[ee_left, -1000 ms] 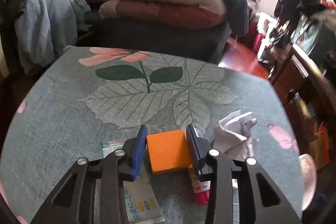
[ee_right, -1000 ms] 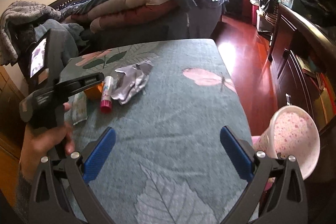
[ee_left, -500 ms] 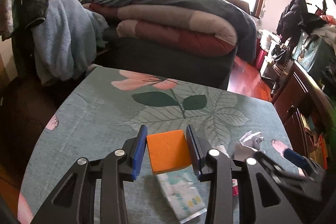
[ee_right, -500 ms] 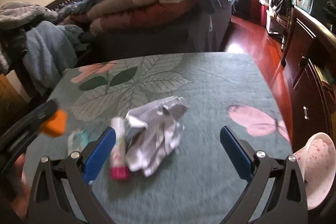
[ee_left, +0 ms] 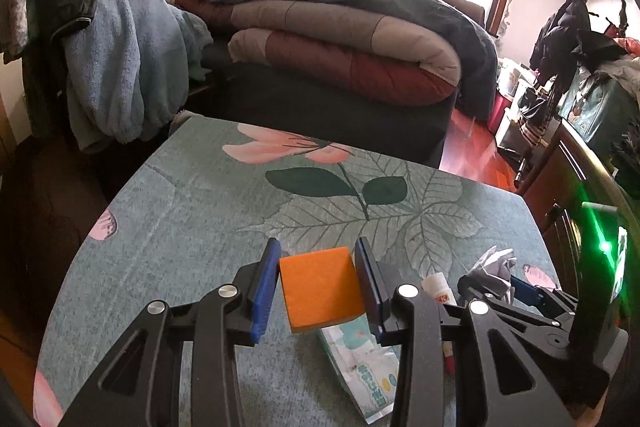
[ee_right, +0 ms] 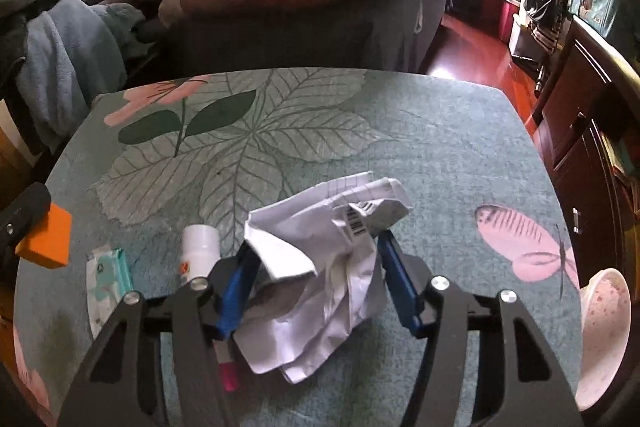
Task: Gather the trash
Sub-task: 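Carry the sponge block and paper over the wastebasket and open both tools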
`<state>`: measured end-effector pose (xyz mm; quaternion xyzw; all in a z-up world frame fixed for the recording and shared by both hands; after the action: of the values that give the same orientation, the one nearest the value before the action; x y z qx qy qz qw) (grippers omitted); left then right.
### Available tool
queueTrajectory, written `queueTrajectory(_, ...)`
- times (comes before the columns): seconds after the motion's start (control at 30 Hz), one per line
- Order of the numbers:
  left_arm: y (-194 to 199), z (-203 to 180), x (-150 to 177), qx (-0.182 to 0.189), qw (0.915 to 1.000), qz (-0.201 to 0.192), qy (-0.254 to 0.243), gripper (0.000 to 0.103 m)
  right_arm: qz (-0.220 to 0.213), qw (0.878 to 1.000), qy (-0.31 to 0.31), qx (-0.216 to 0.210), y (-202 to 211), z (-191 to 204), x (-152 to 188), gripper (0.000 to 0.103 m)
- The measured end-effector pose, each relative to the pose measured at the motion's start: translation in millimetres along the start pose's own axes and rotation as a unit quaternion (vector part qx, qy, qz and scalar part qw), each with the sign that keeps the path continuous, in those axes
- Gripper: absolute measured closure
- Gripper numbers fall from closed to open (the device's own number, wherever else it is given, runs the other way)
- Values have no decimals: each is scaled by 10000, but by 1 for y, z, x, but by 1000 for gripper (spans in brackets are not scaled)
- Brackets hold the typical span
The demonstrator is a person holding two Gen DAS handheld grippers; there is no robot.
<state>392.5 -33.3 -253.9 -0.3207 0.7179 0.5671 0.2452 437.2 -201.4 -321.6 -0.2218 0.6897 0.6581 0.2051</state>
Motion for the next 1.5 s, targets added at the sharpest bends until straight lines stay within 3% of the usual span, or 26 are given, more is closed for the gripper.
queueTrajectory(0.4, 28, -8, 5, -155, 9998, -80, -78, 64, -117, 9995, -248, -156, 47, -45, 32, 45)
queueTrajectory(0.73, 53, -42, 15, -46, 9994, -97, -336, 64, -218, 9987, -362, -287, 89, -76, 72, 45)
queueTrajectory(1.17, 72, -132, 34, 538, 9947, -46, -871, 64, -413, 9970, -627, -204, 134, -132, 115, 45)
queueTrajectory(1.5, 74, -232, 51, 1187, 9813, 14, -1515, 64, -535, 9922, -1127, 36, 150, -203, 139, 45)
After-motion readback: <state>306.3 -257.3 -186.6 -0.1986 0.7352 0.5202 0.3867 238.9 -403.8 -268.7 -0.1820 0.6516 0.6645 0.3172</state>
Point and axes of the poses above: each gripper's, at about its wrist camera, not at the fingertips, and y roughly against the way its jaws point, z to its left, x to its underside, the point moved 9 cm from there along -y, roughly the way its jaws point, and after that the axes turned 7 degrees about x, right-handed, at the moved point
